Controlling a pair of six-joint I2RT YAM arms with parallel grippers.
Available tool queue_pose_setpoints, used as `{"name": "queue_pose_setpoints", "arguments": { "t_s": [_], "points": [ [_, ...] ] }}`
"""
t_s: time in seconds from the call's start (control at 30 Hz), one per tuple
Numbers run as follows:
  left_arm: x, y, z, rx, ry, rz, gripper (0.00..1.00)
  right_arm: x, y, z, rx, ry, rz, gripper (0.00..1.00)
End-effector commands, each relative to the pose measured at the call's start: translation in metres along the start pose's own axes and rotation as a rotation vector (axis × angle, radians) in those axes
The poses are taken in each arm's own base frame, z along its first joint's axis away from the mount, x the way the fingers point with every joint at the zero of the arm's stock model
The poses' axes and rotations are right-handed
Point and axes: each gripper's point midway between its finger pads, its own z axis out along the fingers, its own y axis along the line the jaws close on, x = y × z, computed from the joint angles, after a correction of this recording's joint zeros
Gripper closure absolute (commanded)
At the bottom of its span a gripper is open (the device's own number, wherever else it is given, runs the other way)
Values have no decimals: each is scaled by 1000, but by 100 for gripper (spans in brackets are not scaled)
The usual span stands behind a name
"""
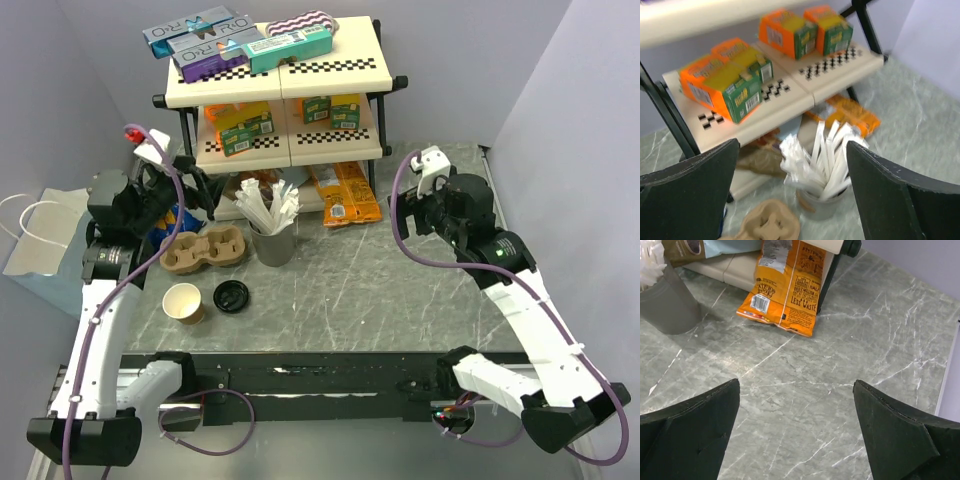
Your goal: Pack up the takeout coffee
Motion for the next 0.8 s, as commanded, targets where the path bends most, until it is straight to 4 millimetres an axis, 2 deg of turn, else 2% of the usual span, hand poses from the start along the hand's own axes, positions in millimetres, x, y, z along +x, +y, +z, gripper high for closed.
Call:
{"name": "queue_pose_setpoints", "arguments": {
  "t_s": [0.0,0.03,0.07,0.13,0.17,0.23,0.27,0.4,0.53,0.6,0.63,0.77],
  "points": [
    [6,-12,-6,86,72,74,6,-11,1,-1,-7,-45,5,0],
    [4,-14,-7,100,80,104,6,-8,2,1,-16,-27,-6,0],
    [16,-16,-10,115,133,90,6,-10,2,0,-22,-26,-31,0],
    [14,-22,-15,156,151,125,5,-10,7,2,-64,-17,-71,0],
    [25,-25,-19,173,201,107,5,-7,12,2,-100,-9,-119,0],
    [28,-28,-24,195,235,133,5,-8,20,-1,-154,-14,-162,0],
    [38,-30,-30,201,280,121,5,-3,29,-3,-217,-4,-205,0],
    [58,-21,-43,150,376,135,7,1,48,-8,-339,-19,-261,0],
    [77,-18,-58,109,491,102,9,14,64,-9,-425,5,-259,0],
    [80,-16,-65,114,539,124,13,17,70,-9,-454,14,-254,0],
    [95,-17,-74,117,620,102,14,19,73,-8,-465,16,-251,1],
    [129,-16,-95,170,782,135,20,20,76,-5,-476,18,-255,1]
  ]
}}
